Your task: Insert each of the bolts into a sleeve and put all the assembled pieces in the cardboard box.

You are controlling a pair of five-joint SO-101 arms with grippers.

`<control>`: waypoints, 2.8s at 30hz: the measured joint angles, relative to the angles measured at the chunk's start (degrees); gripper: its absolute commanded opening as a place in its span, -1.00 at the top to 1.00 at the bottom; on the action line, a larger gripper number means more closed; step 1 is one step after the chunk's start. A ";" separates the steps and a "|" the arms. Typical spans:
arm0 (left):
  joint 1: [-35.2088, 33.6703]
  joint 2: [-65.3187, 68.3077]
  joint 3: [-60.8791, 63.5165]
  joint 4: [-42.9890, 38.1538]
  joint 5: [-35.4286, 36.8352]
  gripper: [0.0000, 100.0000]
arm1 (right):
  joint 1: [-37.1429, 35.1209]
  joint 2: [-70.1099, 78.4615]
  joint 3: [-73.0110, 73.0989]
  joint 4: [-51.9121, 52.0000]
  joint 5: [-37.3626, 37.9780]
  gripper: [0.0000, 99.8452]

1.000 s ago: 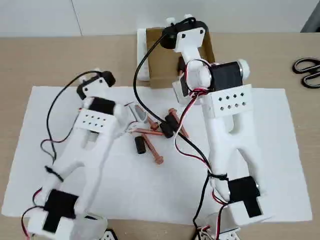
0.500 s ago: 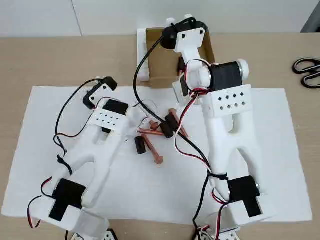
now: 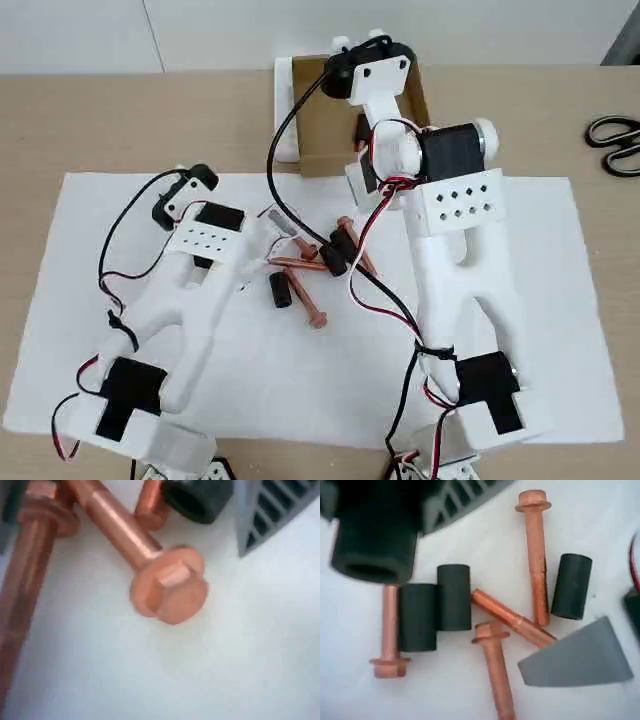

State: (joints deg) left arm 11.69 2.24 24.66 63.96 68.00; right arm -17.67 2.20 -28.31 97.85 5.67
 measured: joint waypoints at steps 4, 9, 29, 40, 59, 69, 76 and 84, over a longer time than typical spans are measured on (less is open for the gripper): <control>0.00 0.00 0.00 0.00 0.26 0.59 | 0.00 0.00 0.00 0.00 0.00 0.97; 0.00 0.00 0.00 0.00 0.79 0.75 | 0.00 0.00 0.00 0.09 0.00 0.97; 1.05 0.00 5.10 -9.76 0.97 0.75 | 0.00 0.00 0.00 0.09 0.00 0.97; 1.49 0.09 7.91 -16.44 1.05 0.76 | 0.00 0.00 0.00 0.09 0.00 0.97; 1.85 2.73 8.97 -23.12 1.05 0.98 | 0.00 0.00 0.00 0.09 0.00 0.97; 1.85 3.34 7.03 -22.42 1.05 0.99 | 0.00 0.00 0.00 0.09 0.00 0.97; 1.85 3.60 -4.22 -10.46 1.05 0.99 | 0.00 0.00 0.00 0.09 0.00 0.97; 1.05 3.60 -22.51 9.67 -7.74 0.99 | 0.00 0.00 0.00 0.09 0.00 0.97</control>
State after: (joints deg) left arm 12.75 5.85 2.15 73.63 60.26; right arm -17.67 2.20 -28.31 97.93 5.67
